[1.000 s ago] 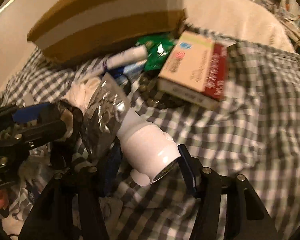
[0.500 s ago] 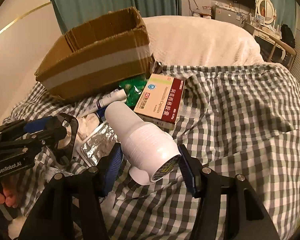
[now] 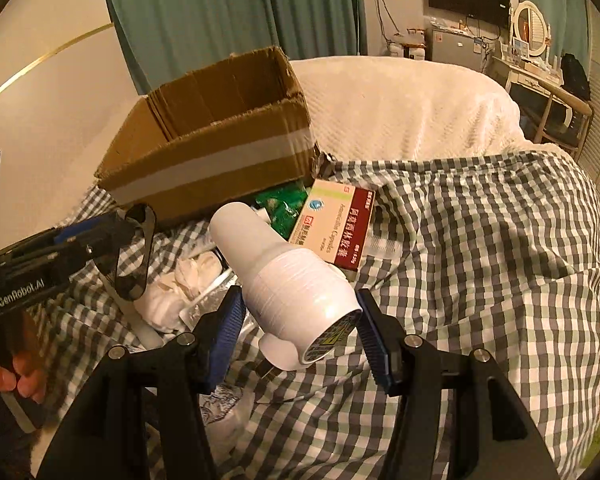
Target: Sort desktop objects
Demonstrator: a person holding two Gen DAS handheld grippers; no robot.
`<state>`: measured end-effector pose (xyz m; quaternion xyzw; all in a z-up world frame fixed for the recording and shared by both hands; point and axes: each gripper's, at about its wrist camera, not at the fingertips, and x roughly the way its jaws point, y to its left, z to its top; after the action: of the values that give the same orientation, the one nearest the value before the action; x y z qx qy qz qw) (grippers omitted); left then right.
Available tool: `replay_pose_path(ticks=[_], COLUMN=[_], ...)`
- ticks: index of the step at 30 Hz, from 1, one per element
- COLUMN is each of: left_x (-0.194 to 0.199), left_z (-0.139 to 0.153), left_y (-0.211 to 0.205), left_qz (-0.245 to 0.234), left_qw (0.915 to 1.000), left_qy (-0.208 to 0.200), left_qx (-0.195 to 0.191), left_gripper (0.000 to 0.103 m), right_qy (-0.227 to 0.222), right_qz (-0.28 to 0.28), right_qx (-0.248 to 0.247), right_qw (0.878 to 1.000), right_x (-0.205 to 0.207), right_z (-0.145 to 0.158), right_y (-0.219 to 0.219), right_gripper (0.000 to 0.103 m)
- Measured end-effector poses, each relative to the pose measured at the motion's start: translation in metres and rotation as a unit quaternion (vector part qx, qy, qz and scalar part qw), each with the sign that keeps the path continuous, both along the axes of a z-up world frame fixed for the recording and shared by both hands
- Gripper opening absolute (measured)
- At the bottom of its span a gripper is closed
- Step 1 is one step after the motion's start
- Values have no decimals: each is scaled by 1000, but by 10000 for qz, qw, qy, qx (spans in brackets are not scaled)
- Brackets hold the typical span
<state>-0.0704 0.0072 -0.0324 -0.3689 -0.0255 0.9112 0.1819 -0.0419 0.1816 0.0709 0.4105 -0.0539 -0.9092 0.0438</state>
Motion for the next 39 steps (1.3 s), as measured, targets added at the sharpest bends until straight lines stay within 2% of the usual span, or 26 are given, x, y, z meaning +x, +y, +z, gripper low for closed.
replay_pose_path(ticks=[6,15,22,27,33,39], left_x=[-2,-18,-43,-67,-102,-125], left_z=[22,55,91,106,99,64], left_y=[-10,-27,-36,-38,-42,-55], left_qz=[121,433,619,728,815,905], left_qw=[9994,9958,9903,9875,9878,9903], left_qy=[319,733,1141,1270,1191,875], left_qx=[106,328,500,585,586,597], left_gripper=[49,49,49,49,49,49], right_qy=[181,714,1064,1229,1170,912], right_qz=[48,266,416,407,354,288], right_qx=[-61,81,-48,-98,-96,-22], right_qw=[9998,9971,9934,9915,9925,9954], right_x=[3,-4,-35,-64,-110,-156], right_z=[17,63,97,113,114,89], right_y=[-2,-20,-34,-42,-49,-58], right_gripper=[55,55,55,55,55,55])
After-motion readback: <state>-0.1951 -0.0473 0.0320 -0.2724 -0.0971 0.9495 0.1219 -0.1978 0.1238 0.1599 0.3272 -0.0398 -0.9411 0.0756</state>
